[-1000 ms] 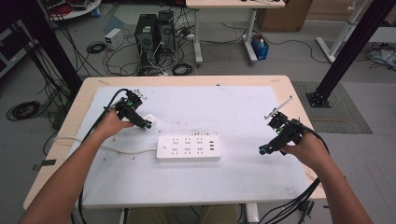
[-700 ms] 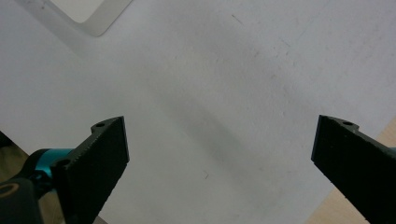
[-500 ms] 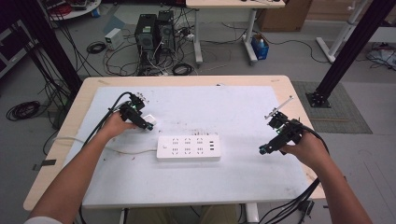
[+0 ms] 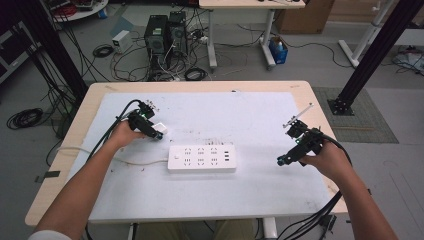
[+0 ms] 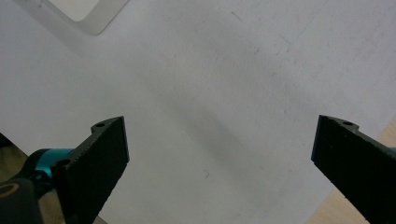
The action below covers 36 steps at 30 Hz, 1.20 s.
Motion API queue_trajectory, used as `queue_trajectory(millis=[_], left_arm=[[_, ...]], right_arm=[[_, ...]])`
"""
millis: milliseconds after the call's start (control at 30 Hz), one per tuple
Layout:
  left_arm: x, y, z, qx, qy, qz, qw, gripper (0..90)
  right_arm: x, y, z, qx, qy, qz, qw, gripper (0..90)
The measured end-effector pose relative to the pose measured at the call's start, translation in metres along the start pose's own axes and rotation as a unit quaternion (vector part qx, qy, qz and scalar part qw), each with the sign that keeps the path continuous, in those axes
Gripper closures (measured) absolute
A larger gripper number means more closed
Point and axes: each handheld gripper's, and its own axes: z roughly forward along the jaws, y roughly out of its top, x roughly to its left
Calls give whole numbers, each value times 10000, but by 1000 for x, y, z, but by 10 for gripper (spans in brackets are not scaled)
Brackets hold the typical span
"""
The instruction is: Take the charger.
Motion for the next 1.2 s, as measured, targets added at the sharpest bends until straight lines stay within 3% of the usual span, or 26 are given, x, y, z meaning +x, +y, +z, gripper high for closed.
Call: queue_trajectory(millis=[133, 200, 367, 433, 533, 633, 800, 1200], left_arm=[[1, 0, -1, -6, -11, 35, 10000, 329], [1, -1, -2, -74, -48, 37, 10000, 418], [0, -2, -2, -97, -44, 90, 9999, 425], [0, -3, -3, -165, 13, 94, 9998, 426], [1, -4, -8, -324, -75, 6, 9994, 426], [0, -3, -17, -400, -3, 114, 9991, 427], [-5, -3, -36, -629, 23, 107, 9980, 427], [-36, -7, -85, -977, 138, 543, 9936, 427]], right_arm=[[-1, 0, 1, 7, -8, -12, 10000, 34], [-1, 0, 1, 3, -7, -6, 10000, 34], [-1, 0, 1, -3, -15, -3, 10000, 34], [-1, -1, 1, -2, -14, 12, 10000, 34], [-1, -1, 1, -17, -9, 29, 10000, 33], [-1, -2, 0, -34, -20, 81, 10000, 33], [2, -2, 1, -3, -59, 58, 10000, 34], [14, -1, -7, -163, -137, -94, 9997, 33]])
